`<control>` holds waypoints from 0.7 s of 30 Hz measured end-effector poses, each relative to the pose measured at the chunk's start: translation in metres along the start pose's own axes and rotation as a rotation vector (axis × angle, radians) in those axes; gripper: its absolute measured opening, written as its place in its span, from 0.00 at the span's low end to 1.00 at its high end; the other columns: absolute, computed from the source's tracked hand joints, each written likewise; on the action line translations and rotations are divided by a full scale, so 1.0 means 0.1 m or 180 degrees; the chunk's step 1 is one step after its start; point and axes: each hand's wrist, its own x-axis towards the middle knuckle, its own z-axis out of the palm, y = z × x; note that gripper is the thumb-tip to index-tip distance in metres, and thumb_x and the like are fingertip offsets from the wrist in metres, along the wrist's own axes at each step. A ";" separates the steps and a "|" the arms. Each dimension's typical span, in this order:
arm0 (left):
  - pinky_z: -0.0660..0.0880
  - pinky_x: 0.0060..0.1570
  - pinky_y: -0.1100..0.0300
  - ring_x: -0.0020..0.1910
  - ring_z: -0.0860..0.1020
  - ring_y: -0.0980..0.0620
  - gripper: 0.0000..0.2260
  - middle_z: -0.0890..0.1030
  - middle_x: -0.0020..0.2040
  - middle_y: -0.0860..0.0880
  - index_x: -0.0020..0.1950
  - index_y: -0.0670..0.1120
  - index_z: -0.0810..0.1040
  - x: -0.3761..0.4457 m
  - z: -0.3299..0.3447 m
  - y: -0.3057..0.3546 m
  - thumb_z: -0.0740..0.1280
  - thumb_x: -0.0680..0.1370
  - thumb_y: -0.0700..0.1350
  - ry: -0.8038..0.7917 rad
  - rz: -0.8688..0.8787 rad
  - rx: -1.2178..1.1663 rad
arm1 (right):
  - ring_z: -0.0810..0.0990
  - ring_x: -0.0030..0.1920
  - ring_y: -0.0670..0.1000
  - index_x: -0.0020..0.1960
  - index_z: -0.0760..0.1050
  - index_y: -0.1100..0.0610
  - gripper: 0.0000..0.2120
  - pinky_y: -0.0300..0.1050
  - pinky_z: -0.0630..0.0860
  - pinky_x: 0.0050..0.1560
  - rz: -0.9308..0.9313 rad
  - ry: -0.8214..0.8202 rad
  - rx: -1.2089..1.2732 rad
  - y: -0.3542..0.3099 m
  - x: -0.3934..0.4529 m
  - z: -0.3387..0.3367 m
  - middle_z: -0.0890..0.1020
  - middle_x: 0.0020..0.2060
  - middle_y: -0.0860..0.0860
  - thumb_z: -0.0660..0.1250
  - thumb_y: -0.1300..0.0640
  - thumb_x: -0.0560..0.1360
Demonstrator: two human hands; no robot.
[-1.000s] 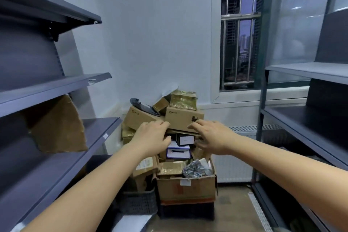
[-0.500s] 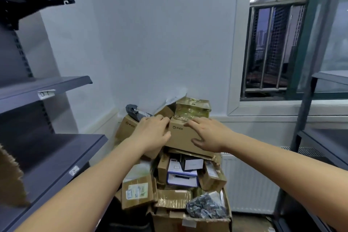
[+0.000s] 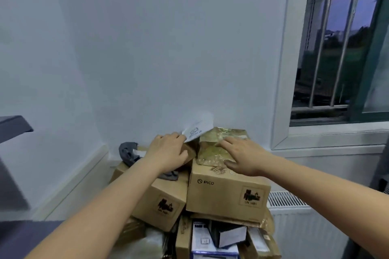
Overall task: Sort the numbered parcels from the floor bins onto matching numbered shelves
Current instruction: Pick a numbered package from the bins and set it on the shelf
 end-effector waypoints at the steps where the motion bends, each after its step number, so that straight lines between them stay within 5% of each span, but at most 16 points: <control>1: 0.68 0.59 0.53 0.60 0.73 0.48 0.19 0.73 0.64 0.48 0.69 0.48 0.68 0.13 0.08 -0.05 0.55 0.80 0.51 -0.0035 0.0005 -0.0013 | 0.70 0.65 0.53 0.73 0.62 0.52 0.24 0.50 0.68 0.63 0.0028 -0.0040 -0.0012 0.08 0.13 0.06 0.69 0.68 0.51 0.60 0.49 0.79; 14: 0.66 0.63 0.53 0.65 0.71 0.48 0.20 0.72 0.67 0.50 0.71 0.49 0.67 1.70 0.97 -0.52 0.55 0.81 0.54 -0.0275 -0.0472 -0.0245 | 0.70 0.66 0.53 0.73 0.62 0.51 0.23 0.48 0.67 0.63 0.0007 -0.0109 0.0104 1.10 1.75 0.67 0.69 0.69 0.49 0.57 0.47 0.80; 21: 0.67 0.61 0.52 0.63 0.72 0.46 0.22 0.73 0.65 0.47 0.68 0.46 0.71 2.34 1.43 -0.62 0.52 0.82 0.58 -0.0756 -0.1443 -0.1053 | 0.76 0.56 0.54 0.63 0.72 0.56 0.27 0.47 0.73 0.49 0.1061 -0.0160 0.0969 1.44 2.43 0.88 0.78 0.57 0.52 0.55 0.35 0.78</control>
